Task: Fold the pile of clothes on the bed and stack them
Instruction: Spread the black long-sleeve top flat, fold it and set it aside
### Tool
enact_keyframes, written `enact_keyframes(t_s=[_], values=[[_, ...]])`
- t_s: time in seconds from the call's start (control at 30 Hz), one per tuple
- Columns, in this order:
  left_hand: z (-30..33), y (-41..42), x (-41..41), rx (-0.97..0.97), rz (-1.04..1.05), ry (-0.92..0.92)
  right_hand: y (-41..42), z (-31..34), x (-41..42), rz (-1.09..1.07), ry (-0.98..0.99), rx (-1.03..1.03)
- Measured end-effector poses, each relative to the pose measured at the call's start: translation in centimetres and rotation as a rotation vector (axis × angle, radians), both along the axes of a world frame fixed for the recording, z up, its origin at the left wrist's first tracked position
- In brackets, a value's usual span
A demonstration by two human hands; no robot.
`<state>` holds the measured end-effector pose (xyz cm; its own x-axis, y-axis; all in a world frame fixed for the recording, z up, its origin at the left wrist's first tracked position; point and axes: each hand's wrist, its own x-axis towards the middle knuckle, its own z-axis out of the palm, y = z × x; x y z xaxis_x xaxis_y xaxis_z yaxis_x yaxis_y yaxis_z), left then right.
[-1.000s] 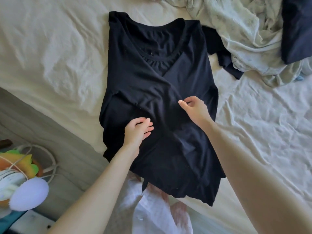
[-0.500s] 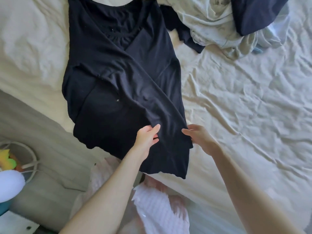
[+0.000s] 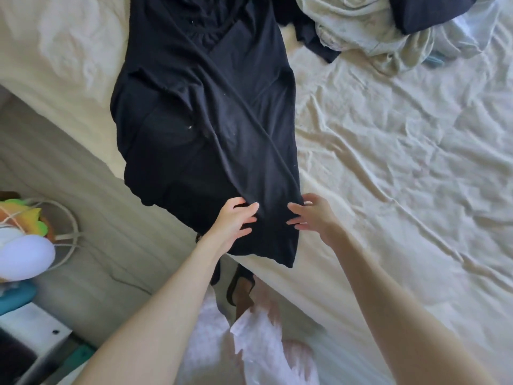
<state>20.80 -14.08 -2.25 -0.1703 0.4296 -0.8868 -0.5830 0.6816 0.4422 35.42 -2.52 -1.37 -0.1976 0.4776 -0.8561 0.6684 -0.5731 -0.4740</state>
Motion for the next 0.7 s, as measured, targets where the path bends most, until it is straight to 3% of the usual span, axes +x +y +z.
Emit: enact_keyframes(t_s=[0.17,0.3,0.43,0.57,0.7], values=[[-0.6,-0.4,2.3,0.047,0.043,0.0,-1.5,-0.6,1.8,-0.082,-0.033,0.024],[-0.5,-2.0,2.9,-0.046,-0.038,0.007,-3.6,-0.5,3.2,0.027,-0.209,0.084],[-0.7,-5.5,0.5,-0.142,-0.155,0.156,-6.3,0.4,2.8,0.184,-0.368,0.411],[-1.1,-9.3,-5.7,-0.191,-0.159,0.351,-8.9,1.5,-0.2,0.372,-0.304,0.739],[-1.7,-10.0,-13.5,-0.202,-0.05,0.529,-10.5,1.2,-4.5,0.62,-0.272,0.859]])
